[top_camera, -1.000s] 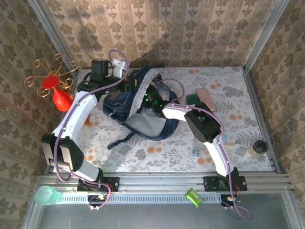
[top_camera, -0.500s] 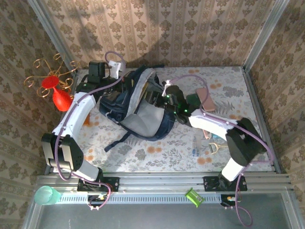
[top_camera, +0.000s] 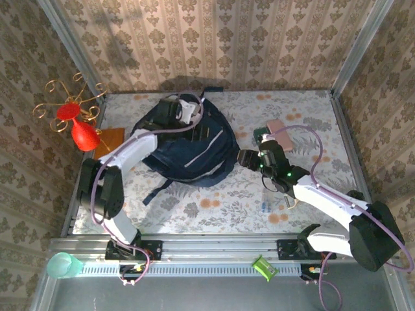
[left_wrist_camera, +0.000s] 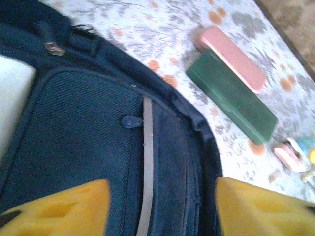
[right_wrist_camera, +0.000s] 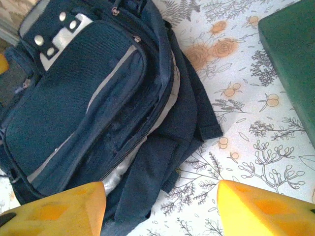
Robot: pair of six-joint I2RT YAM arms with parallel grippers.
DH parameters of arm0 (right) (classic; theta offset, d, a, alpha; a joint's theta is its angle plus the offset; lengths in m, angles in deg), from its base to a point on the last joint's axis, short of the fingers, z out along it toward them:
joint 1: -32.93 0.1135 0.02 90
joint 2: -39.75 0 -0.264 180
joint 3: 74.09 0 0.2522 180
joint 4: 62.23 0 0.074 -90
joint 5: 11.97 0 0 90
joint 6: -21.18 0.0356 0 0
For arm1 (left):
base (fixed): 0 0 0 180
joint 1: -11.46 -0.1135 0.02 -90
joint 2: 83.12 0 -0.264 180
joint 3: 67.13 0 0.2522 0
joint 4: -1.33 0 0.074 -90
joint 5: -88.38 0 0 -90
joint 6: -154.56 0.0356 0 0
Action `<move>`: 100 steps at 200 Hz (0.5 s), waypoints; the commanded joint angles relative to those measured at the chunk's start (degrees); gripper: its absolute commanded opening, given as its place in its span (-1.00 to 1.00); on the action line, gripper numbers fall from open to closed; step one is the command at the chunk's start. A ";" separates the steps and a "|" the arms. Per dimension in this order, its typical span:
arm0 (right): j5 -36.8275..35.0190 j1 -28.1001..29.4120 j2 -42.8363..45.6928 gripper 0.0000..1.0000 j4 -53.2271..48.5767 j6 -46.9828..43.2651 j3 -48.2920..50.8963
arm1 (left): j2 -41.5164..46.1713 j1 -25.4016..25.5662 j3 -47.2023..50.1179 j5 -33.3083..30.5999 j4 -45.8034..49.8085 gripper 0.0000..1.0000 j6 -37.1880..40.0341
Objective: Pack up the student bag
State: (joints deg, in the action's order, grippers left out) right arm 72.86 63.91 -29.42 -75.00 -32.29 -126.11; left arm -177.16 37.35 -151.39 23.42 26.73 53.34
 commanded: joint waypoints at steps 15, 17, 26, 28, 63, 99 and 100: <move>4.29 6.54 -8.29 0.32 1.09 -4.14 -5.40 | 16.35 -9.16 19.36 -15.32 -11.20 0.47 -13.65; 4.82 6.90 -9.15 0.32 1.39 -4.00 -5.90 | 17.01 -9.93 20.54 -15.45 -11.35 0.47 -14.35; 7.07 8.57 -13.89 0.32 3.08 -3.68 -8.19 | 19.45 -13.32 24.47 -17.14 -11.06 0.48 -16.49; 7.56 8.96 -14.79 0.31 3.47 -3.65 -8.77 | 19.95 -13.89 25.22 -17.77 -10.83 0.48 -16.89; 12.46 13.85 -28.42 0.26 6.74 -2.47 -17.56 | 24.72 -24.06 33.50 -19.83 -8.30 0.52 -21.38; 8.37 12.98 -32.45 0.22 5.23 -0.85 -17.71 | 23.45 -29.37 39.05 -18.20 -11.63 0.54 -24.94; 8.17 12.93 -32.49 0.22 5.20 -0.85 -17.63 | 23.28 -29.43 39.17 -17.97 -11.99 0.54 -25.01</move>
State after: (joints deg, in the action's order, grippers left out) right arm 82.85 77.99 -60.74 -68.86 -34.10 -143.62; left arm -153.46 10.07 -114.88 5.15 18.27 32.94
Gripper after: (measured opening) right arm 0.613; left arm 0.769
